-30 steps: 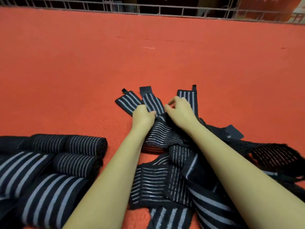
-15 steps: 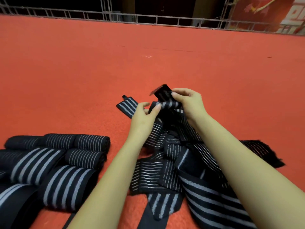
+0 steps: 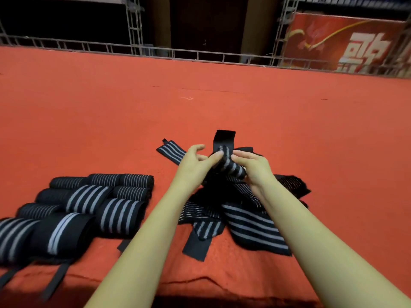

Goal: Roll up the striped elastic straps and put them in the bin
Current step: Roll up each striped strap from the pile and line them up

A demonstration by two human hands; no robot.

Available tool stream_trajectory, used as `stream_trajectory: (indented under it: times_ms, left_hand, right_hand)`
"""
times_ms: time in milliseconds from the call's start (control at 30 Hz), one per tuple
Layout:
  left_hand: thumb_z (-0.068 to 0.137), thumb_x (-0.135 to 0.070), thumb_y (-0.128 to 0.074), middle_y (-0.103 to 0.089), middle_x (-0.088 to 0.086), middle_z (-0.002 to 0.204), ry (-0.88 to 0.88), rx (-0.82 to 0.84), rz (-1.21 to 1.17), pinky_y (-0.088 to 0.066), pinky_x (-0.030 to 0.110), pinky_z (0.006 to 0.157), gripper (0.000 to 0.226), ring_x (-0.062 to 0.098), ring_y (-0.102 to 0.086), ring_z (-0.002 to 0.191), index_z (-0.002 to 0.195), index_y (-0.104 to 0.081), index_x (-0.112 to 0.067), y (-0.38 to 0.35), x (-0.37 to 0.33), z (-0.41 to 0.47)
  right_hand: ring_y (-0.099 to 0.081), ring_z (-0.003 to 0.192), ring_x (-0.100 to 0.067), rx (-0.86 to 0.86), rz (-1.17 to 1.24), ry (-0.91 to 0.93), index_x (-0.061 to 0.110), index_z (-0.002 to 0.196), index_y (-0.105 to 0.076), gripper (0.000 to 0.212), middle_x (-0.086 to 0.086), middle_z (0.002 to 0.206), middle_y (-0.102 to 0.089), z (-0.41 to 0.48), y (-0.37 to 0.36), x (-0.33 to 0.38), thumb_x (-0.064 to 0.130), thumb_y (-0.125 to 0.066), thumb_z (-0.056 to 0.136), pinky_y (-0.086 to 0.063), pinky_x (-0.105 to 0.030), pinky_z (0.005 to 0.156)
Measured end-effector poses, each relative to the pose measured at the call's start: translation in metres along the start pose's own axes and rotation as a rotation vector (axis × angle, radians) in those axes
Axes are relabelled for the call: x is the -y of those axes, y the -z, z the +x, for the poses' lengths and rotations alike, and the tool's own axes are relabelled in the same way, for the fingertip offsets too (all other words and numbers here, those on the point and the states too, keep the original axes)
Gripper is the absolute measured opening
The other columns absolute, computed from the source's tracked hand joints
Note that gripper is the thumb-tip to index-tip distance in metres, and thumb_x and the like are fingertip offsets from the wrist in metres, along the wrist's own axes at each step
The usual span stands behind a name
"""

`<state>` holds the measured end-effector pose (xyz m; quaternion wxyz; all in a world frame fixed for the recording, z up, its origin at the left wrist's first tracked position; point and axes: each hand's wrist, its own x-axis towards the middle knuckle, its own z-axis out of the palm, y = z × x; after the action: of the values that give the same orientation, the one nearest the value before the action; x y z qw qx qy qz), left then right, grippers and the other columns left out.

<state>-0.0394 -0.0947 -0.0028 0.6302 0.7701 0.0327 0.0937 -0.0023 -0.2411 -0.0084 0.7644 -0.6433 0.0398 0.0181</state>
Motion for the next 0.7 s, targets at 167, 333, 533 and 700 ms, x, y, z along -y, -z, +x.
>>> stream_trajectory:
  times_ms: [167, 333, 533, 700]
  left_hand:
    - [0.088, -0.010, -0.064, -0.060, 0.000, 0.090, 0.017, 0.018, 0.024, -0.045, 0.014, 0.071, 0.039, 0.012, -0.059, 0.084, 0.126, -0.057, -0.009, 0.004, -0.005, -0.030]
    - [0.086, -0.011, -0.069, -0.064, -0.003, 0.086, -0.046, -0.085, 0.113, -0.045, 0.018, 0.069, 0.021, 0.012, -0.064, 0.085, 0.107, -0.065, -0.013, 0.005, 0.000, -0.053]
    - [0.082, -0.008, -0.070, -0.070, -0.004, 0.085, -0.189, -0.088, 0.080, -0.052, 0.022, 0.077, 0.018, 0.009, -0.067, 0.083, 0.098, -0.068, -0.016, -0.017, 0.001, -0.077]
    - [0.084, -0.003, -0.064, -0.072, -0.005, 0.076, -0.283, 0.006, -0.025, -0.049, 0.021, 0.079, 0.025, 0.004, -0.066, 0.079, 0.103, -0.059, -0.019, -0.030, -0.005, -0.085]
  right_hand:
    - [-0.062, 0.079, -0.020, -0.025, -0.031, 0.048, 0.007, 0.115, -0.060, 0.030, -0.008, 0.098, -0.068, -0.040, 0.007, -0.004, 0.001, -0.065, 0.086, -0.049, -0.024, 0.063]
    - [-0.057, 0.093, -0.017, -0.250, -0.398, 0.220, 0.013, 0.098, -0.056, 0.023, -0.006, 0.104, -0.059, -0.066, 0.002, -0.022, 0.025, -0.071, 0.085, -0.048, -0.032, 0.084]
    - [-0.057, 0.070, -0.010, -0.027, -0.373, 0.082, 0.017, 0.069, -0.063, 0.043, 0.006, 0.070, -0.061, -0.094, -0.006, -0.018, 0.047, -0.049, 0.096, -0.043, -0.028, 0.068]
    - [-0.064, 0.094, -0.014, -0.027, -0.220, 0.048, 0.001, 0.108, -0.067, 0.046, -0.010, 0.106, -0.071, -0.099, 0.004, -0.005, 0.041, -0.066, 0.085, -0.047, -0.021, 0.071]
